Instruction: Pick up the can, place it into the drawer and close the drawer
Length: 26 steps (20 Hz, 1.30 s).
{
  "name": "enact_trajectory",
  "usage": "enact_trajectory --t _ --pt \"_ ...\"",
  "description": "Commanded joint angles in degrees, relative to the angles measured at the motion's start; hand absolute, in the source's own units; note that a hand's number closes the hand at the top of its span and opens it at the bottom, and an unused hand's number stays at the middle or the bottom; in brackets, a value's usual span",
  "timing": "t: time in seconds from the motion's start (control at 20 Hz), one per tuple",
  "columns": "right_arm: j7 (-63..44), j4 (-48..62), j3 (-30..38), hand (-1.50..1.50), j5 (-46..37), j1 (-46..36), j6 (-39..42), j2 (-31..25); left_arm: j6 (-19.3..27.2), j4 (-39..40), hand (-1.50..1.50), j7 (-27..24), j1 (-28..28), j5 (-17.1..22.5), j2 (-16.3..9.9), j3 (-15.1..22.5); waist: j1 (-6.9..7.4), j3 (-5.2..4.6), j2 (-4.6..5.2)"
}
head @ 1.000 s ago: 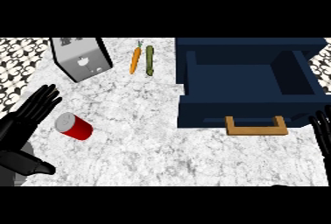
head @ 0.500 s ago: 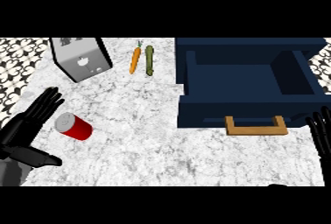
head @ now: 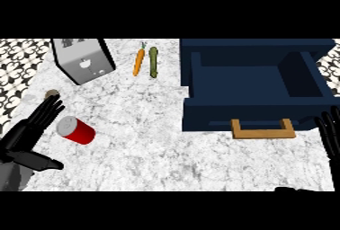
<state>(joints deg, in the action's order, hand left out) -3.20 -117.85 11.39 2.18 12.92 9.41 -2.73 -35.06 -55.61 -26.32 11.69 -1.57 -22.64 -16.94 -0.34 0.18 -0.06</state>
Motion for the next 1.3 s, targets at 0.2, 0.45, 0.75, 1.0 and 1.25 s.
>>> enact_trajectory --t 0.2,0.45,0.75,1.0,1.25 --pt "2.1 0.9 1.6 -1.50 2.1 0.9 2.6 -0.4 0.8 15.1 -1.50 -9.5 5.5 -5.2 -2.7 0.9 -0.30 -0.22 0.17" --pt "2.3 0.6 0.6 -1.50 -0.1 1.0 1.8 0.4 3.1 17.7 -1.50 -10.7 5.3 -5.1 -1.5 0.8 -0.29 -0.23 0.18" --pt "-1.1 0.1 0.1 -1.50 -1.2 -1.7 0.4 0.2 0.2 24.6 -1.50 -13.2 7.5 -5.0 -5.0 0.2 -0.25 -0.28 0.30" --pt "1.9 2.0 2.4 -1.50 0.2 -2.1 0.6 0.2 5.5 24.5 -1.50 -13.8 8.3 -6.9 -1.2 2.4 -0.13 -0.22 0.20" --pt "4.0 -2.3 -1.0 -1.50 -0.6 5.0 2.4 2.6 5.3 34.8 -1.50 -20.2 12.1 -9.0 -2.8 2.7 -1.00 -0.30 0.38"
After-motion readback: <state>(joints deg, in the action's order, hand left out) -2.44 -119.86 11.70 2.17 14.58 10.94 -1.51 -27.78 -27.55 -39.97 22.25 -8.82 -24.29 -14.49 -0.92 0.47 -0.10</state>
